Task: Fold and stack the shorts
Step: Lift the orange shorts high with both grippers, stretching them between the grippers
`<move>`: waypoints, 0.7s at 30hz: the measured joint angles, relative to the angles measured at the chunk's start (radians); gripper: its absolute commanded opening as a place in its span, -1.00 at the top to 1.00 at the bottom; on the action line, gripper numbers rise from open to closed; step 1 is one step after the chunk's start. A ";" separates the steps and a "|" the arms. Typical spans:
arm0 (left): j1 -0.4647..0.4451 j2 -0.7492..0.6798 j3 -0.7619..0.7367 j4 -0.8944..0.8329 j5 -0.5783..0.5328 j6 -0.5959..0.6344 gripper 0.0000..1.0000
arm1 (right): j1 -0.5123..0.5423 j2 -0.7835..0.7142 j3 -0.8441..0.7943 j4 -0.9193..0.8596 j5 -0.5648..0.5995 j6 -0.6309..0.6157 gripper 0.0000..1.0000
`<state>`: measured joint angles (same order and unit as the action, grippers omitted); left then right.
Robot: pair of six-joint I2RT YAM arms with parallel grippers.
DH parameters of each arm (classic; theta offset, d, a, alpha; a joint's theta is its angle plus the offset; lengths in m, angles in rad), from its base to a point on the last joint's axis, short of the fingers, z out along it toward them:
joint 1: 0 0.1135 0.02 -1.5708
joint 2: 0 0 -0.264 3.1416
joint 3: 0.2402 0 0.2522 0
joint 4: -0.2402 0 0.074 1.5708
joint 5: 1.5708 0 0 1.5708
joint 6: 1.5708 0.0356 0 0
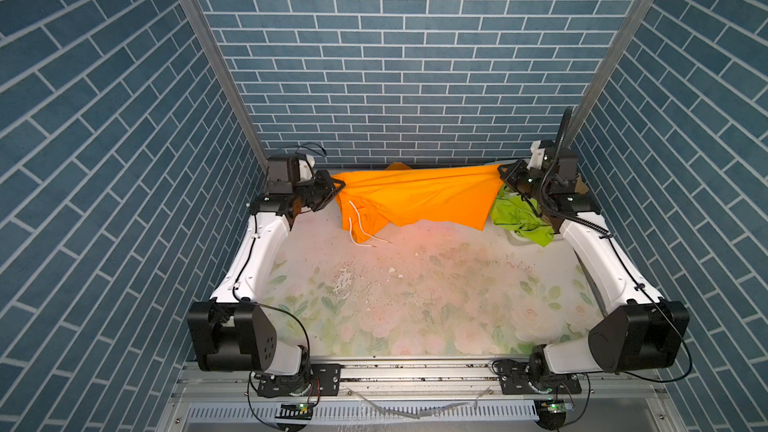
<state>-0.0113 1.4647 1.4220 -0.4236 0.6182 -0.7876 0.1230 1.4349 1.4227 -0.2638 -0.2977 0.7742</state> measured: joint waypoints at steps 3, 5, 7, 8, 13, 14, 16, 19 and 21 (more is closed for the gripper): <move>0.000 0.043 0.149 -0.077 0.005 0.009 1.00 | -0.023 0.029 0.121 -0.084 -0.055 -0.018 1.00; 0.001 0.079 0.254 -0.133 0.005 0.016 1.00 | -0.033 0.048 0.191 -0.132 -0.082 -0.026 1.00; 0.002 0.110 0.367 -0.193 0.008 0.023 1.00 | -0.042 0.054 0.261 -0.179 -0.103 -0.044 1.00; 0.002 0.122 0.421 -0.220 0.009 0.028 1.00 | -0.046 0.054 0.292 -0.197 -0.113 -0.051 1.00; 0.002 0.115 0.667 -0.339 0.018 0.051 1.00 | -0.069 -0.016 0.424 -0.253 -0.158 -0.120 1.00; 0.002 0.101 0.704 -0.360 0.018 0.054 1.00 | -0.074 -0.037 0.446 -0.265 -0.167 -0.130 1.00; 0.002 0.068 0.789 -0.408 0.024 0.055 1.00 | -0.101 -0.085 0.525 -0.297 -0.206 -0.148 1.00; -0.001 0.011 0.917 -0.447 0.057 0.044 1.00 | -0.168 -0.134 0.642 -0.309 -0.276 -0.151 1.00; 0.000 -0.018 0.988 -0.457 0.082 0.031 1.00 | -0.222 -0.143 0.719 -0.317 -0.327 -0.146 1.00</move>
<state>-0.0113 1.4467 2.4100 -0.8806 0.6998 -0.7570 -0.0994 1.2919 2.1414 -0.5808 -0.6243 0.6277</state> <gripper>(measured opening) 0.072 0.060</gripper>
